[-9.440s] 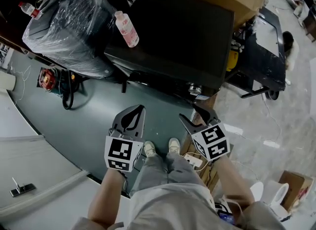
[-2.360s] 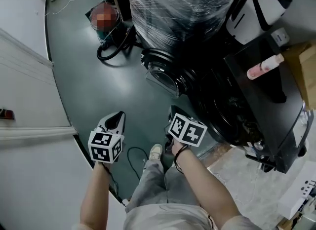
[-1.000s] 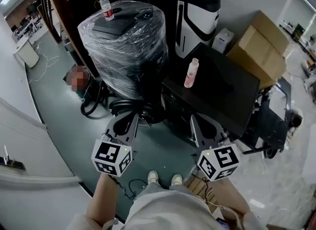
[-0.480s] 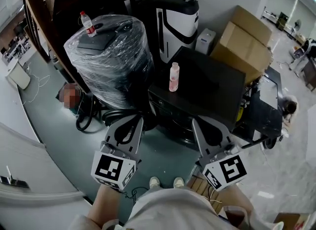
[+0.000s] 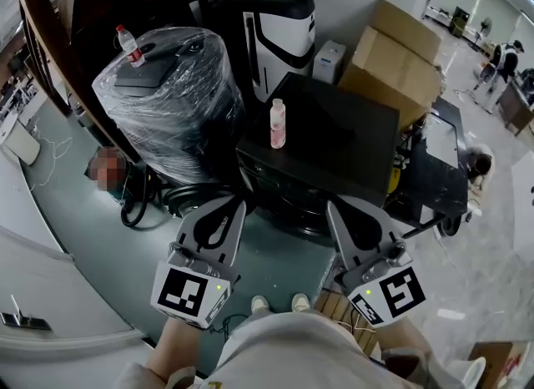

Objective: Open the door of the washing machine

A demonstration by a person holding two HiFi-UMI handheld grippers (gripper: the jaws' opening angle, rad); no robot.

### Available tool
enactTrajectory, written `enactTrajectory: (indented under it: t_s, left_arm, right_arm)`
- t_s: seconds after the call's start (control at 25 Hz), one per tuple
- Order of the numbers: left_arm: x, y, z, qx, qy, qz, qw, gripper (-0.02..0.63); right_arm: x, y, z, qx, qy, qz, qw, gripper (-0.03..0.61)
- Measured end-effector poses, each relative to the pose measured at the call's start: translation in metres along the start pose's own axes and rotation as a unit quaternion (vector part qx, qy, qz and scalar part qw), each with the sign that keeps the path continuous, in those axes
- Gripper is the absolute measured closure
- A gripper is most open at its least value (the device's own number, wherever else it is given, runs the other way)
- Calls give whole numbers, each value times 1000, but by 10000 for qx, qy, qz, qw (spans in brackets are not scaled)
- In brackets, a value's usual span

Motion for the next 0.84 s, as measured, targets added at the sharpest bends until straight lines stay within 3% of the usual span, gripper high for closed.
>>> enactTrajectory:
  t_s: [0.32,0.56,0.84]
  left_arm:
    - [4,5,-3,58,50,48,10000,591]
    - [6,10,-9,67,33,102,9999,591]
    - [6,16,-13,41,38,140,9999,591]
  right_arm:
    - [3,11,3,133,-82,145,9998,552]
    - [2,20,5,313,207,214,9991,552]
    - [5,26,9,265,90,232,9993,552]
Point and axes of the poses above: the fingertips, and each gripper's own axes: y backward along the fingers, z to its left, x out of its underside, the point moved 9 cm from there along y, backward along the fingers, and after that the axes turned 10 degrees about -z, right-handed, at the moved point
